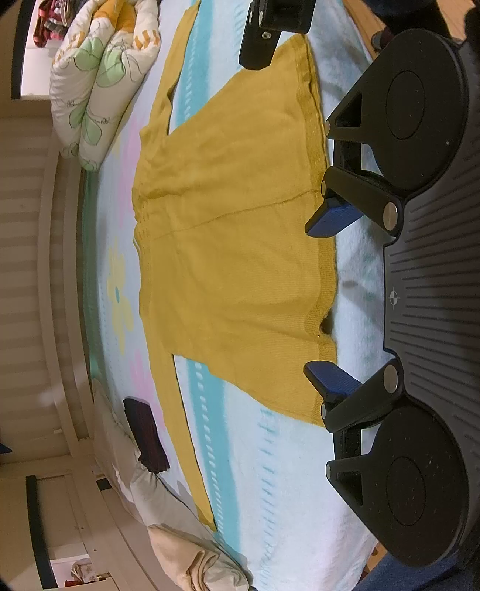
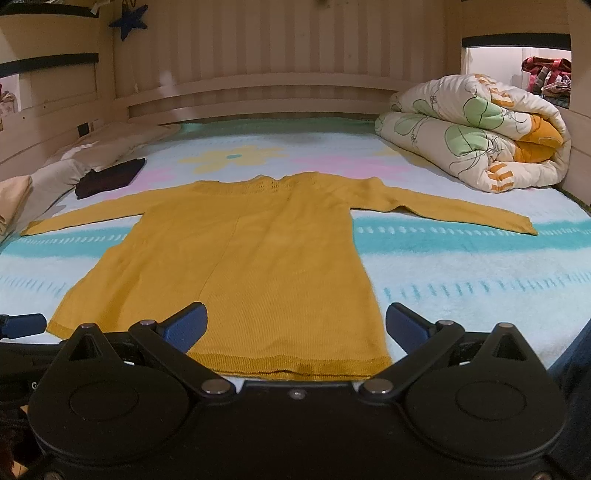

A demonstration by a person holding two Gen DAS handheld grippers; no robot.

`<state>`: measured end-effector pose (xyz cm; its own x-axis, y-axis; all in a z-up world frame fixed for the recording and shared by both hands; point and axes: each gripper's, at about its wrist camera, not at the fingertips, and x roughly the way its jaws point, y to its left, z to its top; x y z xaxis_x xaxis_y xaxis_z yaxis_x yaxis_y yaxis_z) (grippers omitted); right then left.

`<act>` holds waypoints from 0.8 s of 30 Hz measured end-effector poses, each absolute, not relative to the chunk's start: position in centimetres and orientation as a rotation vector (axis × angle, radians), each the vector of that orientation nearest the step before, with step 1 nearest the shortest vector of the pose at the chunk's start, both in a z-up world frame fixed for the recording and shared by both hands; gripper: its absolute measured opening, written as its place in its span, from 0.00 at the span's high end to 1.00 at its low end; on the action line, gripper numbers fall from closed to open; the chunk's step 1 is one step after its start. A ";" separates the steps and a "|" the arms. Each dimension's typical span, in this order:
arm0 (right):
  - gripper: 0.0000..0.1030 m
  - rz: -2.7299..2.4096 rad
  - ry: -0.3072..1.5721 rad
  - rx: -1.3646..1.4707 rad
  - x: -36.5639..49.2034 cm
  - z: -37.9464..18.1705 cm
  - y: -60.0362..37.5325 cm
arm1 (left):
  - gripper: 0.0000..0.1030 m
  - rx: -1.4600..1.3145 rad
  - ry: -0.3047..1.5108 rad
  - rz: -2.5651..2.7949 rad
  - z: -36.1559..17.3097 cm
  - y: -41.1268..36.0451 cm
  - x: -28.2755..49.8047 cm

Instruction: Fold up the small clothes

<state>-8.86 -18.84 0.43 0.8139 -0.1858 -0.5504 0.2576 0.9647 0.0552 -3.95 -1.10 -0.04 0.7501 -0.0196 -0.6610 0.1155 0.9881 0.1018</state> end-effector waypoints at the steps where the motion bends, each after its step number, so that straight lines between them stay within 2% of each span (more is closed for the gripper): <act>1: 0.01 -0.237 0.574 0.129 -8.8 0.4 -18.8 | 0.30 0.140 0.719 -0.074 -0.1 -1.1 -4.0; 24: 0.01 -0.228 0.581 0.124 -8.7 0.3 -18.5 | 0.30 0.134 0.731 -0.082 -0.3 -1.0 -3.9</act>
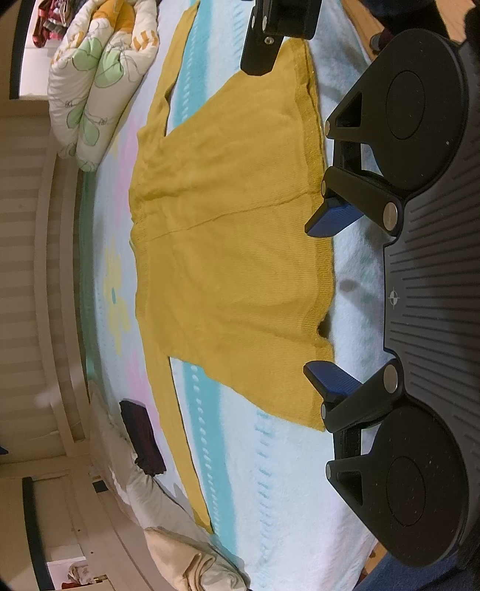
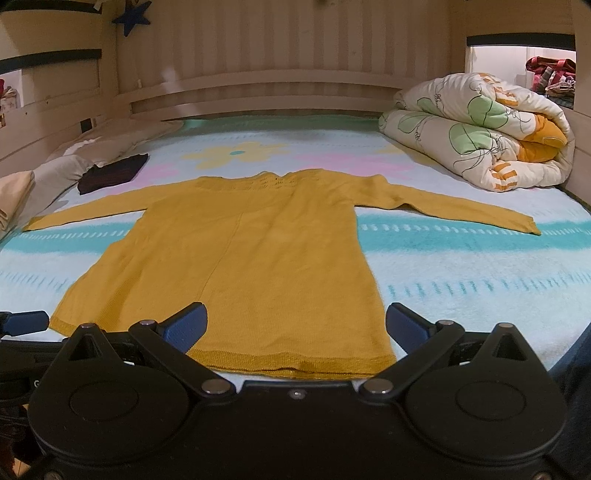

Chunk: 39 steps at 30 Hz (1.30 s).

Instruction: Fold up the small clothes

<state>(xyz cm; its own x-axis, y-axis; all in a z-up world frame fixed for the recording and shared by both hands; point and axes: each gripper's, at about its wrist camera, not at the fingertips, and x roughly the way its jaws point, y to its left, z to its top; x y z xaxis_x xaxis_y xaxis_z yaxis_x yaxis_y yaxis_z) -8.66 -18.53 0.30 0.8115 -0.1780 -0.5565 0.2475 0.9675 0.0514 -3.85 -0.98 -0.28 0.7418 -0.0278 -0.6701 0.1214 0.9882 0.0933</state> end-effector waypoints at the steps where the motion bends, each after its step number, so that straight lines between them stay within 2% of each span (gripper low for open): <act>1: 0.01 -0.227 0.582 0.123 -8.7 0.3 -18.5 | 0.30 0.136 0.732 -0.082 -0.3 -1.0 -3.8; 26: 0.01 -0.212 0.617 0.121 -8.1 0.0 -18.5 | 0.30 0.118 0.771 -0.089 -0.4 -1.0 -3.4; 34: 0.01 -0.203 0.756 0.253 -5.4 -0.5 -21.4 | 0.30 0.062 0.871 -0.116 0.6 -0.3 1.0; 39: 0.01 -0.152 0.815 0.355 -1.8 0.6 -24.8 | 0.31 0.069 0.857 -0.139 2.6 -0.1 5.8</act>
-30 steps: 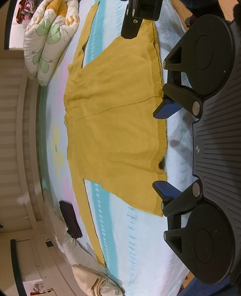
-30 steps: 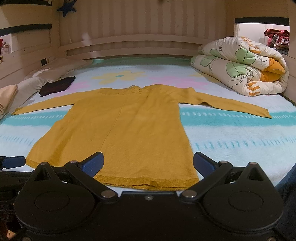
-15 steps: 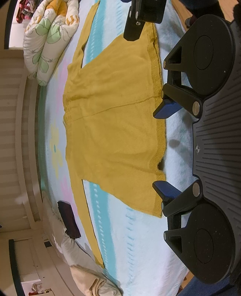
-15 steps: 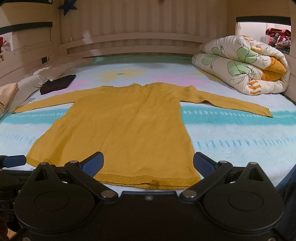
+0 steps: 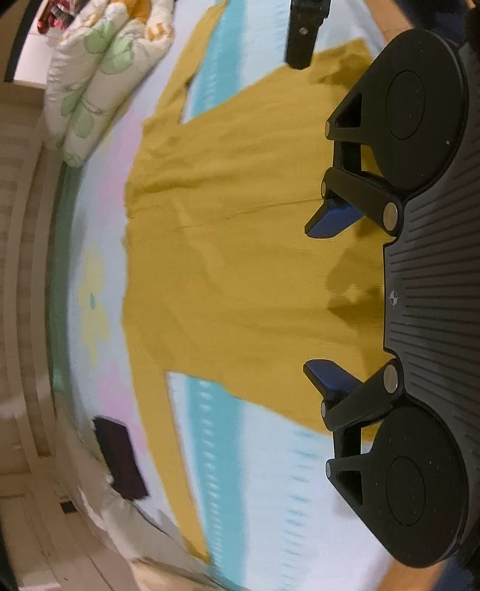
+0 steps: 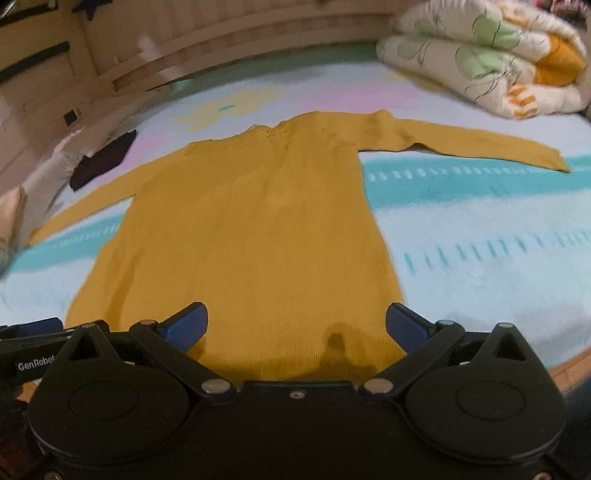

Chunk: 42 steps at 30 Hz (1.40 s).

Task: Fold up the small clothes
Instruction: 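Move the right tool to the sleeve cuff and close on it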

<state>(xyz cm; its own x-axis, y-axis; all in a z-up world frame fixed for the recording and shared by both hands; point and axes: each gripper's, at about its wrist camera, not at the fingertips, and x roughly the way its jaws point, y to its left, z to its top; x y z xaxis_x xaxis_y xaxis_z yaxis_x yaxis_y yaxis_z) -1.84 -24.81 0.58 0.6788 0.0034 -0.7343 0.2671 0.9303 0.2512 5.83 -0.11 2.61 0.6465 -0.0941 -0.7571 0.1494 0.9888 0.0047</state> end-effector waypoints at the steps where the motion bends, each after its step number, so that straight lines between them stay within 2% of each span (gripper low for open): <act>1: 0.01 -0.143 0.850 0.386 -0.5 0.8 -26.0 | 0.31 0.059 0.845 -0.143 3.1 -0.1 7.1; 7: 0.01 -0.123 1.018 0.560 5.6 0.7 -32.0 | 0.31 0.068 0.854 -0.195 5.2 -1.7 13.2; 10: 0.01 -0.179 1.030 0.600 8.0 1.4 -35.9 | 0.31 0.081 0.849 -0.201 5.6 -2.8 16.2; 16: 0.01 -0.360 0.899 0.503 10.2 3.0 -44.0 | 0.31 0.038 0.922 -0.193 4.8 -4.3 21.4; 17: 0.03 -0.382 0.889 0.502 10.4 3.0 -45.3 | 0.31 0.028 0.939 -0.195 4.5 -4.5 22.1; 18: 0.12 -0.412 0.879 0.504 10.4 2.9 -46.8 | 0.31 0.021 0.955 -0.203 4.3 -4.8 22.8; 20: 0.19 -0.459 0.873 0.537 10.0 2.2 -49.9 | 0.31 0.021 0.969 -0.227 3.9 -5.2 23.9; 22: 0.19 -0.506 0.872 0.572 9.7 0.9 -52.8 | 0.36 0.032 0.972 -0.245 3.6 -5.9 24.9; 25: 0.21 -0.558 0.880 0.612 8.7 -0.7 -56.6 | 0.36 0.100 0.923 -0.230 3.1 -7.3 26.0; 29: 0.32 -0.621 0.877 0.721 7.8 -2.6 -61.6 | 0.36 0.145 0.910 -0.217 1.6 -8.2 27.2; 34: 0.33 -0.668 0.856 0.765 7.7 -4.8 -65.4 | 0.36 0.145 0.992 -0.231 -0.5 -8.5 28.3; 42: 0.34 -0.676 0.803 0.777 7.8 -6.5 -67.9 | 0.36 0.165 1.020 -0.196 -1.7 -8.0 29.5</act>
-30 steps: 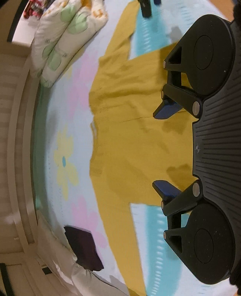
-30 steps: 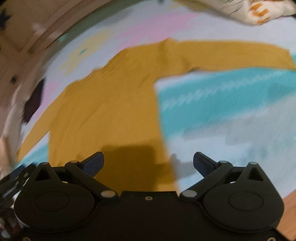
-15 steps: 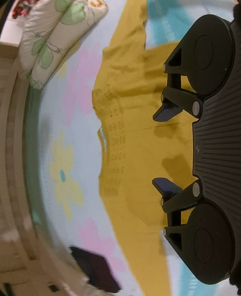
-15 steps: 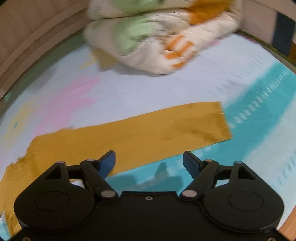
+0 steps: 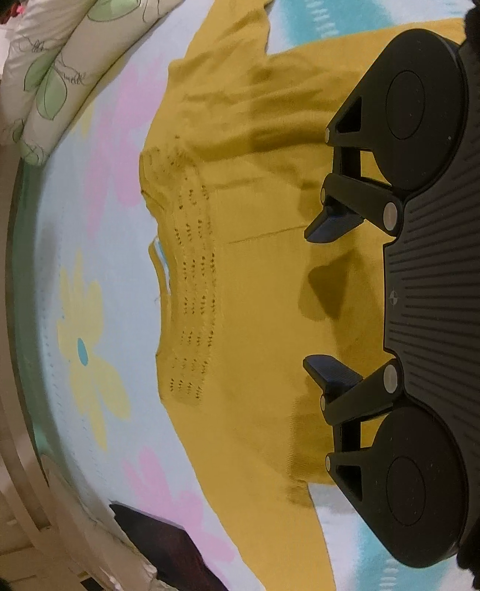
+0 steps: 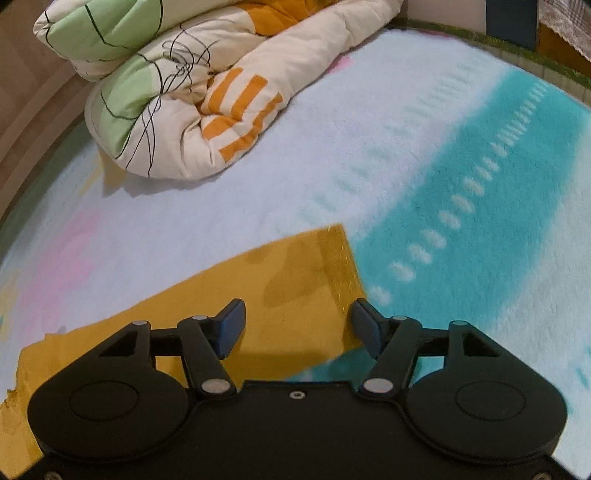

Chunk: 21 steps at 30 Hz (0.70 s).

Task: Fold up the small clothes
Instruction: 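Move the right tool to the sleeve cuff and close on it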

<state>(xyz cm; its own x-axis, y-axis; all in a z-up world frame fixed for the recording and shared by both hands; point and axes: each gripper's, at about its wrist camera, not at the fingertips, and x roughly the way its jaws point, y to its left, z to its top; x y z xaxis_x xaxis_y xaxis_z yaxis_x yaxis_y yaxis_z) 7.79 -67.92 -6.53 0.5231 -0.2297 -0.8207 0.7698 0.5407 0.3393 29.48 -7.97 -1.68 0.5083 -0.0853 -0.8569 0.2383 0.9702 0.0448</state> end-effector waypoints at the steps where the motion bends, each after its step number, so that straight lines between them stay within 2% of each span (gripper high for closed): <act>1: 0.34 -0.677 0.799 0.786 7.8 -6.6 -68.2 | 0.36 0.162 1.021 -0.192 -1.7 -7.9 29.6; 9: 0.34 -0.675 0.781 0.796 6.9 -7.2 -69.1 | 0.36 0.174 1.024 -0.196 -2.1 -8.4 29.7; 11: 0.37 -0.645 0.769 0.800 6.9 -7.3 -69.0 | 0.36 0.170 1.027 -0.197 -2.1 -8.4 29.8; 13: 0.52 -0.662 0.779 0.770 7.1 -7.3 -68.8 | 0.36 0.169 1.025 -0.194 -2.1 -8.4 29.9; 15: 0.87 -0.614 0.789 0.771 7.3 -7.3 -68.9 | 0.36 0.169 1.024 -0.190 -2.2 -8.4 29.9; 17: 0.88 -0.588 0.783 0.775 7.6 -7.0 -68.6 | 0.36 0.171 1.026 -0.188 -2.3 -8.5 29.9; 21: 0.89 -0.648 0.810 0.530 8.8 -4.9 -67.6 | 0.36 0.186 1.027 -0.185 -2.5 -8.8 29.8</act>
<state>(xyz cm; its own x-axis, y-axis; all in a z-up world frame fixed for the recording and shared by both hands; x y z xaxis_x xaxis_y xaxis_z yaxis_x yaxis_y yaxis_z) 8.75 -67.65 -4.88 0.5203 -0.3195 -0.7920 0.7026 0.6873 0.1843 29.78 -8.80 -2.52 0.5049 -0.0655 -0.8607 0.2389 0.9688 0.0664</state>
